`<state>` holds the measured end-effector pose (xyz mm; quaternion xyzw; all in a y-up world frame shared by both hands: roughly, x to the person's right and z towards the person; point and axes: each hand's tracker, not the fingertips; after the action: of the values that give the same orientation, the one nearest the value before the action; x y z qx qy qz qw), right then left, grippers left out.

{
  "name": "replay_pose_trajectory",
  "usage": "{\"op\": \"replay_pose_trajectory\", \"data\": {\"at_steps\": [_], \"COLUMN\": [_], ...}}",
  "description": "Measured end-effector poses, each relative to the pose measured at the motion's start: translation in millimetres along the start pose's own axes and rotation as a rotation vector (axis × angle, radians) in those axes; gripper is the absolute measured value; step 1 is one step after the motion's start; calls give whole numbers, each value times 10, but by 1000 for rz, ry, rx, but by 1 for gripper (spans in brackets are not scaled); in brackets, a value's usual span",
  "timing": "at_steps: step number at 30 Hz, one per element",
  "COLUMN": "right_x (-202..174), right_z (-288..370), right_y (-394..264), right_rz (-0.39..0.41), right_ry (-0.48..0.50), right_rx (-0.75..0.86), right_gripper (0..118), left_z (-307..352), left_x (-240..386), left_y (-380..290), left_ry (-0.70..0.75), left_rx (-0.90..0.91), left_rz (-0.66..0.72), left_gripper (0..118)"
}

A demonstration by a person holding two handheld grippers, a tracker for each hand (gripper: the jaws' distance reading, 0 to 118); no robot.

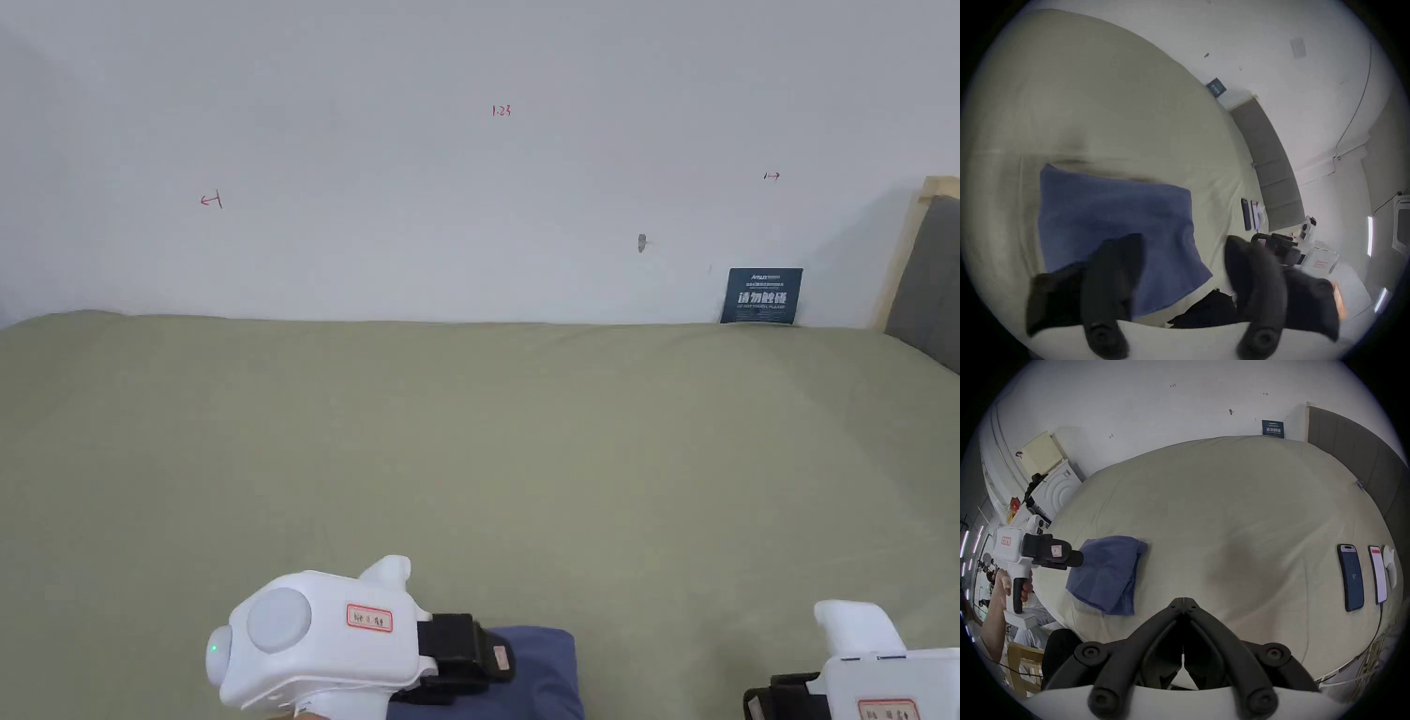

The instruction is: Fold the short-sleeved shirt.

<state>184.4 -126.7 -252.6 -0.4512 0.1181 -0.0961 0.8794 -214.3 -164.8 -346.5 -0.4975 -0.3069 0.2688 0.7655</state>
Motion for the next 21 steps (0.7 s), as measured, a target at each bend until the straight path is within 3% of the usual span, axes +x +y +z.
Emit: {"op": "replay_pose_trajectory", "data": {"at_steps": [1, 2, 6, 9, 10, 11, 13, 17, 21], "right_x": [-12, -26, -69, -94, -105, -120, -149, -311, -682], "right_z": [-17, -36, -96, -118, -123, -130, -150, -287, -537], "right_y": [-5, -9, -36, -47, -49, -49, -39, 97, 290], "right_rz": [-6, -10, -11, -14, -11, -8, -1, 17, 17], "right_ry": [7, 10, 20, 23, 24, 24, 29, 47, 177], "right_rx": [0, -2, -13, -19, -20, -21, -24, -43, -54], "right_gripper": [0, 0, 0, 0, 0, 0, 0, 0, 0], "left_z": [-46, -165, -680, -1033, -1067, -1008, -873, -341, 453], "left_x": [15, 78, 96, -117, -201, -254, -213, 28, -151], "left_y": [-18, -96, -319, -527, -580, -609, -576, -336, -54], "left_ry": [-16, -46, -111, 48, 21, -76, -106, -97, -70], "left_rx": [-17, -46, -152, -240, -238, -178, -163, -146, 29], "left_rz": [-17, -31, -37, 42, 71, 123, 174, 20, -11], "left_gripper": [28, 15, 15, 12, 5, 3, 3, 3, 3]}}
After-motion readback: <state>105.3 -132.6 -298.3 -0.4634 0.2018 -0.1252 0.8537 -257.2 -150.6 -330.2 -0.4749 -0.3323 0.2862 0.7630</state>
